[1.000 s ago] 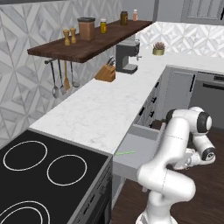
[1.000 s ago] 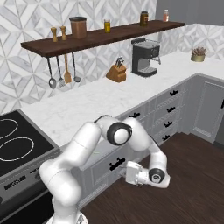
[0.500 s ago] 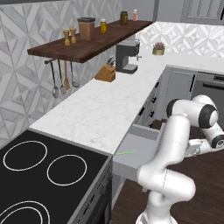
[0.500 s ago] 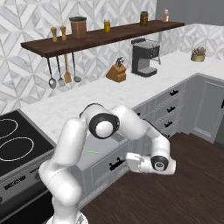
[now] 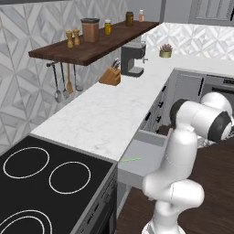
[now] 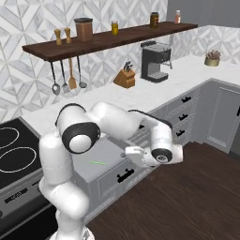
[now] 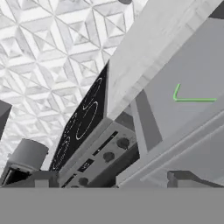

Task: Take a straw from the drawer in front and place it inside the glass cup on the dining counter.

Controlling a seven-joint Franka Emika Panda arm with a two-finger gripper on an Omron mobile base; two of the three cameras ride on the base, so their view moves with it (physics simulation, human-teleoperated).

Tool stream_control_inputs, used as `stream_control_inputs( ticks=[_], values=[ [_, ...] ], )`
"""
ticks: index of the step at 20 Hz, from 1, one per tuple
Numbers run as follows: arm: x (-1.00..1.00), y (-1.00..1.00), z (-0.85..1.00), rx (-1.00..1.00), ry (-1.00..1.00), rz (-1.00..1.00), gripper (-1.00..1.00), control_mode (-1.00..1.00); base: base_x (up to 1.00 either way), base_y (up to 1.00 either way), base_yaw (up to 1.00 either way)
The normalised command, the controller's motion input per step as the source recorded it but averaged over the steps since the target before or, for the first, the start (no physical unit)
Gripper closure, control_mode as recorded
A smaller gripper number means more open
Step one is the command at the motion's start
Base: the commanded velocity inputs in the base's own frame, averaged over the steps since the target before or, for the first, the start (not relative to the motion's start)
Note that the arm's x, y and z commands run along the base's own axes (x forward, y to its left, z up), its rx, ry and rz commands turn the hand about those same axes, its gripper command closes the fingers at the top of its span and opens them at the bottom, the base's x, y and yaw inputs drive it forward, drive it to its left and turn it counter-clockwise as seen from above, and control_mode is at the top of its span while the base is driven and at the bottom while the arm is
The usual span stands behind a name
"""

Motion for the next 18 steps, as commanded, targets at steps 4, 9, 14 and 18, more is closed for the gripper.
stream_control_inputs(
  ticks=[4, 9, 14, 18],
  values=[
    [0.23, 0.62, 0.55, -0.30, 0.01, 0.00, -1.00, -1.00, 0.00, 0.00, 0.00],
    [0.36, 0.67, 0.44, -0.33, 0.08, -0.02, -1.00, -1.00, 0.00, 0.00, 0.00],
    [0.47, 0.51, 0.04, -0.27, 0.24, -0.02, -1.00, -1.00, 0.00, 0.00, 0.00],
    [0.49, 0.22, -0.23, -0.22, 0.19, 0.00, -1.00, -1.00, 0.00, 0.00, 0.00]
  ],
)
